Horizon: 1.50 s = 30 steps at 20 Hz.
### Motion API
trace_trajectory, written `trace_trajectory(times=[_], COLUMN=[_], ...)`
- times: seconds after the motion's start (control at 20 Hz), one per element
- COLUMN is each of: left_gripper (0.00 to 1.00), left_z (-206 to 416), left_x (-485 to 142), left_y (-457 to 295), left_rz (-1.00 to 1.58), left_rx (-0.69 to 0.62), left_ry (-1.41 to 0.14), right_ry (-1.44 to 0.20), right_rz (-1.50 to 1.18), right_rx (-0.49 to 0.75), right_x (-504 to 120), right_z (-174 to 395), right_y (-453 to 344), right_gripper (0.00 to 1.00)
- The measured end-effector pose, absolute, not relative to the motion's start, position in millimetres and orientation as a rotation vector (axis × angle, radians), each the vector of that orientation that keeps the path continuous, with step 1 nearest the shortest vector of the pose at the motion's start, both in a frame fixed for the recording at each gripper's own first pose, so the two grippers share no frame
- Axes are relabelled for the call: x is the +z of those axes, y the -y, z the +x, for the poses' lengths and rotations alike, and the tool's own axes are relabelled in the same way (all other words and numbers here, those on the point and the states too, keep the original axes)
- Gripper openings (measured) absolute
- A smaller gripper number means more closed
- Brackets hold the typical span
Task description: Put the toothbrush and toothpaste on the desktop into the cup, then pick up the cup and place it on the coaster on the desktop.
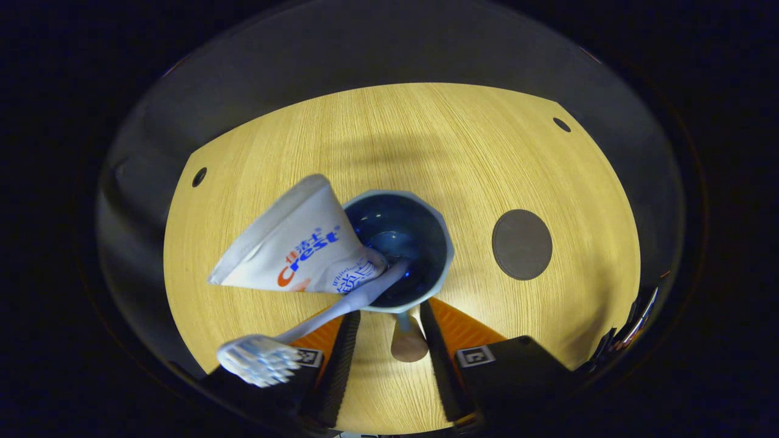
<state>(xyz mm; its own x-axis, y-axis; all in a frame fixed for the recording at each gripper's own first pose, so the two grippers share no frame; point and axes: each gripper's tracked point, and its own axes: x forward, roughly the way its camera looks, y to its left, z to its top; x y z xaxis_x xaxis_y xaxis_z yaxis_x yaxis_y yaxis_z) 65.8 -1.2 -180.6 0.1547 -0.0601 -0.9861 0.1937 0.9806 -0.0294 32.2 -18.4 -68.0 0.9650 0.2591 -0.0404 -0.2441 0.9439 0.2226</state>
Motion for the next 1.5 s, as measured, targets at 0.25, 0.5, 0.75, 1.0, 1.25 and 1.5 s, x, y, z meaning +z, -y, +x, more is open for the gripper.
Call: trace_trajectory(times=[0.25, 0.5, 0.75, 1.0, 1.25, 1.5], left_gripper=[0.31, 0.28, 0.28, 0.28, 0.28, 0.28], left_z=[75, 102, 90, 108, 120, 128], left_x=[-182, -187, -116, -56, -29, -23], left_y=[11, 32, 13, 21, 24, 40], left_rz=[0.097, 0.064, 0.056, 0.06, 0.068, 0.127], left_rx=[-0.167, -0.164, -0.172, -0.218, -0.258, -0.264], left_ry=[-1.386, -1.355, -1.312, -1.268, -1.239, -1.219], right_ry=[-0.07, -0.063, -0.062, -0.068, -0.058, -0.066], right_rz=[0.208, 0.22, 0.226, 0.212, 0.198, 0.209], right_rx=[0.244, 0.231, 0.212, 0.191, 0.166, 0.134], right_x=[-67, -64, -61, -60, -54, -55], right_z=[28, 21, 16, 6, 0, -2], right_y=[23, 32, 42, 51, 56, 64], right_gripper=[0.96, 0.97, 0.96, 0.96, 0.96, 0.96])
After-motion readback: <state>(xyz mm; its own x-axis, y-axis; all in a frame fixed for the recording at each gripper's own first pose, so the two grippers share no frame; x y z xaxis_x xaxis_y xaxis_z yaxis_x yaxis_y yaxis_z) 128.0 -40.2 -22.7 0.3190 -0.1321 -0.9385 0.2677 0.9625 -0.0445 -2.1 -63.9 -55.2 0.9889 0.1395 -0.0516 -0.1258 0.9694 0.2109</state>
